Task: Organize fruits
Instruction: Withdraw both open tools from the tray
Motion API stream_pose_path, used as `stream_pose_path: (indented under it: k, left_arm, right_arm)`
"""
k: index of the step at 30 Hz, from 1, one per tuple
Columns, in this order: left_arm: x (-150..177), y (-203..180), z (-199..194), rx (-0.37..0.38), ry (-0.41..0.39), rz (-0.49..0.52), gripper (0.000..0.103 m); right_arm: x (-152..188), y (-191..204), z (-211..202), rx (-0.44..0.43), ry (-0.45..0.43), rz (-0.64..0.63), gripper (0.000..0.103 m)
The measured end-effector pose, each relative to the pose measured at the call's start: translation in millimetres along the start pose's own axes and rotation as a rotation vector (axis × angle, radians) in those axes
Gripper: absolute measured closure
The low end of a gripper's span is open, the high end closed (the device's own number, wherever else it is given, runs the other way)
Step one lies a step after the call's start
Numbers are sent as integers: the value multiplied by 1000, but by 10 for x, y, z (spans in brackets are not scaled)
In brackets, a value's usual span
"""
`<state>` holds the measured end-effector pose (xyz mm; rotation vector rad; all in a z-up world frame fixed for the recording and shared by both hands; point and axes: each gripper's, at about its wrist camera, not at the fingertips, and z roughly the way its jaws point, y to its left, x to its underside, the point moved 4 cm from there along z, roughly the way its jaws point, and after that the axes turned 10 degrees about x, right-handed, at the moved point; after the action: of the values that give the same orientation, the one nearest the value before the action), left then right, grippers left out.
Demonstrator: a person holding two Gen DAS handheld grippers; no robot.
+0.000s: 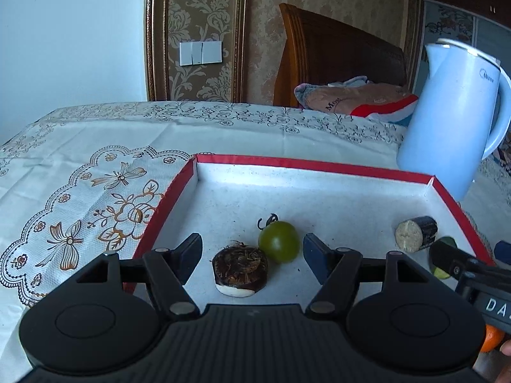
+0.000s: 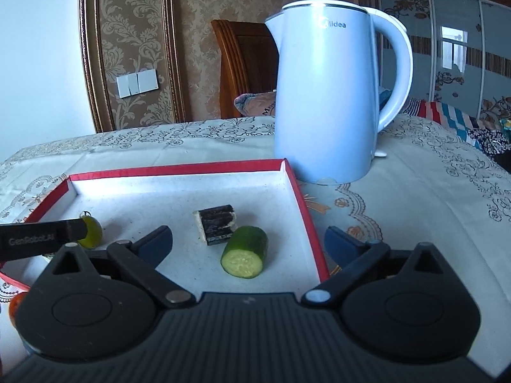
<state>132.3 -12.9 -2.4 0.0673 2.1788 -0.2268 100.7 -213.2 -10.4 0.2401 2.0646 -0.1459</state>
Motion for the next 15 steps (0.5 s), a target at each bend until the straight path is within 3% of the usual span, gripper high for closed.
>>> stream_pose_path:
  k: [15]
  left_arm:
    - [132, 43, -245, 9, -21, -16, 33]
  right_arm:
    - [91, -104, -213, -36, -27, 46, 0]
